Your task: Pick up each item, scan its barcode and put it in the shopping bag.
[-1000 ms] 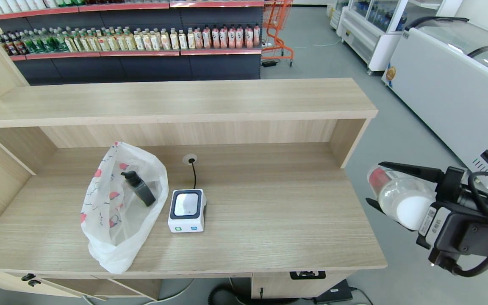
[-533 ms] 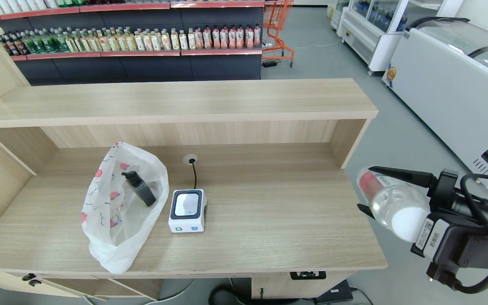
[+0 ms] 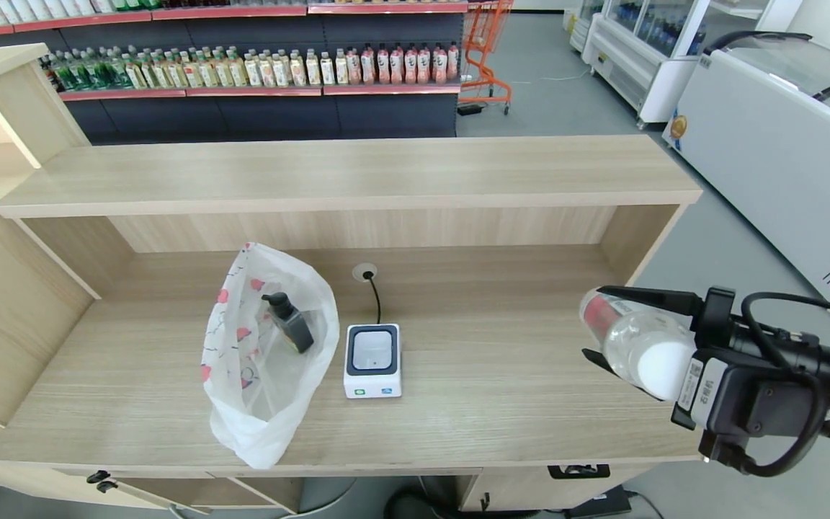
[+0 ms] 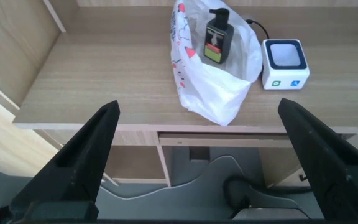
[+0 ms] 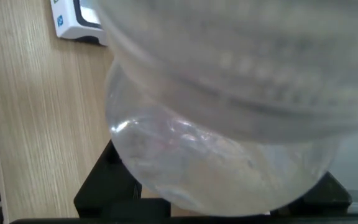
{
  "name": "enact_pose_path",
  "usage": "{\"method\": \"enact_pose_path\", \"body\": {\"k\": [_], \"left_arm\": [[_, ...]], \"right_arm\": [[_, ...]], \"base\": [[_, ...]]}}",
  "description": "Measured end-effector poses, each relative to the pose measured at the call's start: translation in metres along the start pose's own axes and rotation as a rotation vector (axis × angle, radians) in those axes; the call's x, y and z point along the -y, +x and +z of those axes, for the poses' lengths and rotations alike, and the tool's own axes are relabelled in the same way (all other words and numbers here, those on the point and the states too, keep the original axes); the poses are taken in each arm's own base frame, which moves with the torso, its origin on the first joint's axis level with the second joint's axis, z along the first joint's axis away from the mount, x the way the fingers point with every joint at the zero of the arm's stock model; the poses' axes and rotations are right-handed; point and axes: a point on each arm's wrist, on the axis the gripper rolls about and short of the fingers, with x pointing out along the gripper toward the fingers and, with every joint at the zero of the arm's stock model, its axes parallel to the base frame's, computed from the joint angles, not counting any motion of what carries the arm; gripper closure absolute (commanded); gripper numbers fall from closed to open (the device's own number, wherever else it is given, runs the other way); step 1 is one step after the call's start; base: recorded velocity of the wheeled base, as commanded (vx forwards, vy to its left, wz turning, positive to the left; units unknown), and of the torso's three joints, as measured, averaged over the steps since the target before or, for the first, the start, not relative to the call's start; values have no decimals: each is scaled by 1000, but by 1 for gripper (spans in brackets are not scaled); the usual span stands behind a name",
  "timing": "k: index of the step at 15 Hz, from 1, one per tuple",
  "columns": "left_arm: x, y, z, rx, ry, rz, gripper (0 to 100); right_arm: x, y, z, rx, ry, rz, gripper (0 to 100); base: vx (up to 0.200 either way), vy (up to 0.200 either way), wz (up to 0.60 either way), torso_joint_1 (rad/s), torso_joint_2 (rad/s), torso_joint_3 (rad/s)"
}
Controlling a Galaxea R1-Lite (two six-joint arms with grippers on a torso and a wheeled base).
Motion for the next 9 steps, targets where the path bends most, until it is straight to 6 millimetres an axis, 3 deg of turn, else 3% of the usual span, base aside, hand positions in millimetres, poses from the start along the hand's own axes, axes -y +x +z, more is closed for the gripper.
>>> {"method": "enact_pose_path", "body": {"k": [9], "left_arm": [[0,0,0,-1,0,0,0]], "right_arm": [[-5,11,-26,78,12,78,100]], "base": [[0,200,0,2,2,3]]}}
